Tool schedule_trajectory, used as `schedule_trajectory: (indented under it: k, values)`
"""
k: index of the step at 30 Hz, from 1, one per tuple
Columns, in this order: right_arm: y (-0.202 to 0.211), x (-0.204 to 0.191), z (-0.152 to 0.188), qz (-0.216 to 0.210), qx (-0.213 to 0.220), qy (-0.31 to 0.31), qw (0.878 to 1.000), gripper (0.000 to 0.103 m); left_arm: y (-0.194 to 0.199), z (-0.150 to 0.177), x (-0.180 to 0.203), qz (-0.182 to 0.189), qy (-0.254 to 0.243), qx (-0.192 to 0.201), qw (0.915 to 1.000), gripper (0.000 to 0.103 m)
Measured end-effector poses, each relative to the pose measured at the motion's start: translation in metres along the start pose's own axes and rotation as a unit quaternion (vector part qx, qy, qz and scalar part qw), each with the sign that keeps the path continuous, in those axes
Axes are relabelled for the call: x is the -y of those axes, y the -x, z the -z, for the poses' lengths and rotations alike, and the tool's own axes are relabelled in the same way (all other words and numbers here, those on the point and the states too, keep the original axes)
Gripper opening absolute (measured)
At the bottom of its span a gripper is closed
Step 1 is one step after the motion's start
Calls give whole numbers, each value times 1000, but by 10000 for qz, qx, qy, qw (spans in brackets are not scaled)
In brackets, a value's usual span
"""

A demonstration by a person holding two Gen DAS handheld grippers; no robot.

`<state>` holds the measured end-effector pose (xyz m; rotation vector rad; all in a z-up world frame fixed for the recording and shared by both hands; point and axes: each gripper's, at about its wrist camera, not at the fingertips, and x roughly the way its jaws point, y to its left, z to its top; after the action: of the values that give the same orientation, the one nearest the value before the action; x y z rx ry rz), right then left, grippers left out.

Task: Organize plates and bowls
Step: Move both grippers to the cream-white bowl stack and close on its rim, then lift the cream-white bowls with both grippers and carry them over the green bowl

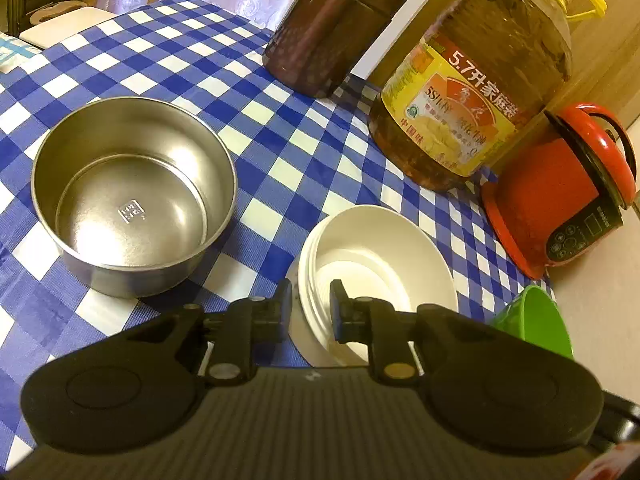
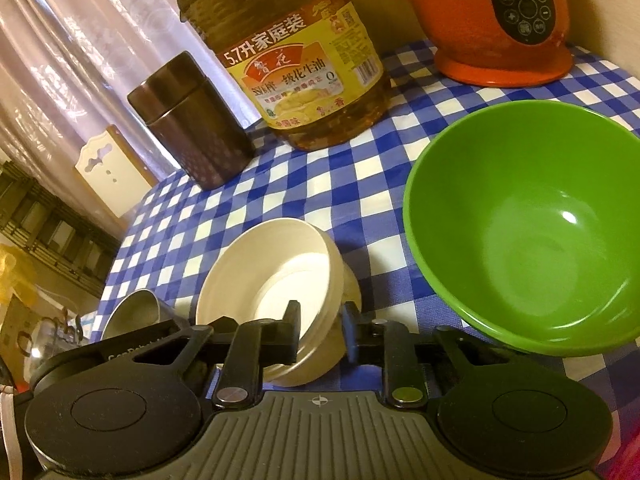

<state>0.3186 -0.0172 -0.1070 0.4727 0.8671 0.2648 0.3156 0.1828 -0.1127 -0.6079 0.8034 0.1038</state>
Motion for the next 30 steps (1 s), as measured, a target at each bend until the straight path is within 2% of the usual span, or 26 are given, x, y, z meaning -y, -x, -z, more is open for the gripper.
schedule_trajectory:
  k: [12, 20, 30]
  values:
    - [12, 1, 7, 47, -51, 40, 10000, 13, 20, 14, 2, -196, -169, -127, 9996, 12]
    - [31, 3, 14, 96, -108, 42, 9999, 12, 37, 27, 11, -271, -321, -237, 9988, 12]
    - [71, 9, 30, 145, -243, -41, 9996, 11, 77, 51, 20, -268, -371, -234, 9987, 12]
